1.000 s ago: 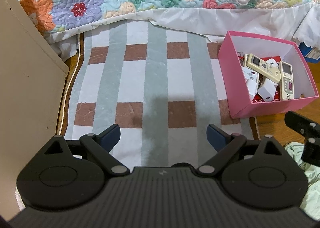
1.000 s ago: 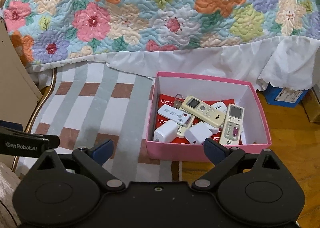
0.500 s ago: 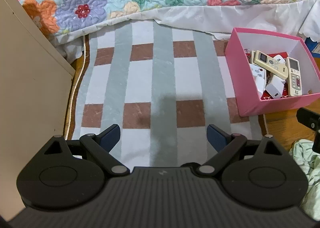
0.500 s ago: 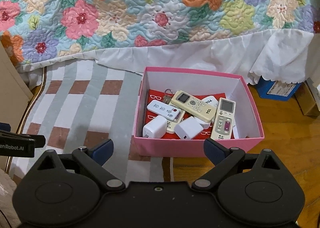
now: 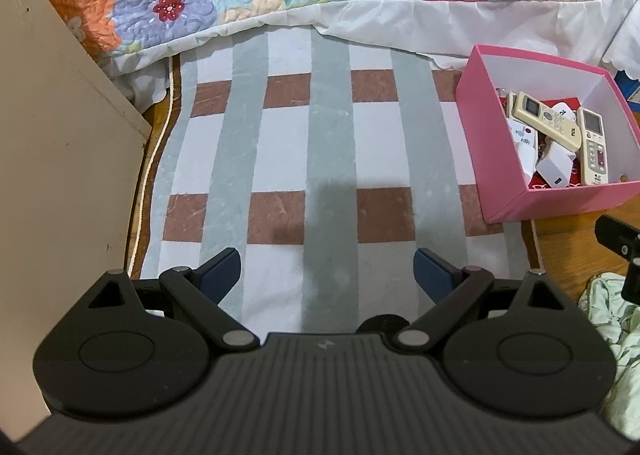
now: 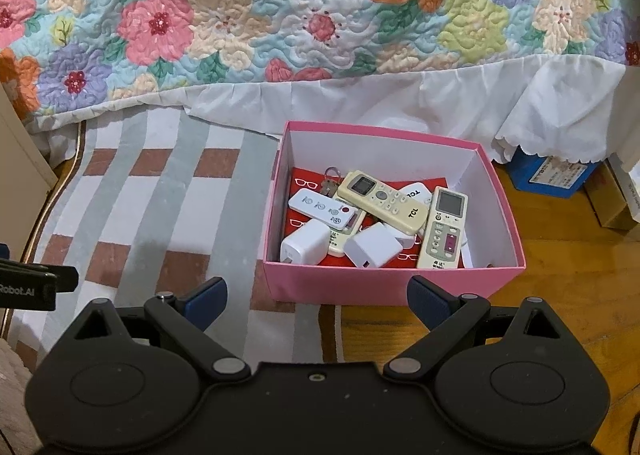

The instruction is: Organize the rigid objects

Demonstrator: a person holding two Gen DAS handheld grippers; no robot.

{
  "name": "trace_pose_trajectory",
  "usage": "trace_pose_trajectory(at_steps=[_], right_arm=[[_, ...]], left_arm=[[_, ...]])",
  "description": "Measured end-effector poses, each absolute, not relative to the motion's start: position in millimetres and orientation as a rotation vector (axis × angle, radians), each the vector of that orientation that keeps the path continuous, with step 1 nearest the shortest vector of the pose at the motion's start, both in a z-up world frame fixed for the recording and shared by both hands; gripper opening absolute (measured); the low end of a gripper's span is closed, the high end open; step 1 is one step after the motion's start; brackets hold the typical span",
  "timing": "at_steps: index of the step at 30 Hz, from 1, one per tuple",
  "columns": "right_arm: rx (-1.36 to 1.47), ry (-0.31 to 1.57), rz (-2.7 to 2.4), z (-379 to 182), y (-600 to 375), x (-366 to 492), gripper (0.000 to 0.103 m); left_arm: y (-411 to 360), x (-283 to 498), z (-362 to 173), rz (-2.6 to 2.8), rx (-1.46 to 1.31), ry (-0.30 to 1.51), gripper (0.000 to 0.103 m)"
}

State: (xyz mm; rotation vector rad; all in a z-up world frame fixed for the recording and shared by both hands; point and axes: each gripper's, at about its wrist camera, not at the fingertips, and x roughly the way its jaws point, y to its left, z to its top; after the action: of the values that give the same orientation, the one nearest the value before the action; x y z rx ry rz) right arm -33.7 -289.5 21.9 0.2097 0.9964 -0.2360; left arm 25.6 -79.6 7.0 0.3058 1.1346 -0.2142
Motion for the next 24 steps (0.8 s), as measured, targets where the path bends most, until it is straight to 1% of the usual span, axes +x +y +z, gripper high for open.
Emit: trace_pose_trajectory(at_steps=[24], right_arm=[[0.219,1.001,-0.237,20.1,-285.7,-32.8,0.099]], left_arm=[[-75.8,29.1,0.5,-0.200,0.310,1.172,0.094]])
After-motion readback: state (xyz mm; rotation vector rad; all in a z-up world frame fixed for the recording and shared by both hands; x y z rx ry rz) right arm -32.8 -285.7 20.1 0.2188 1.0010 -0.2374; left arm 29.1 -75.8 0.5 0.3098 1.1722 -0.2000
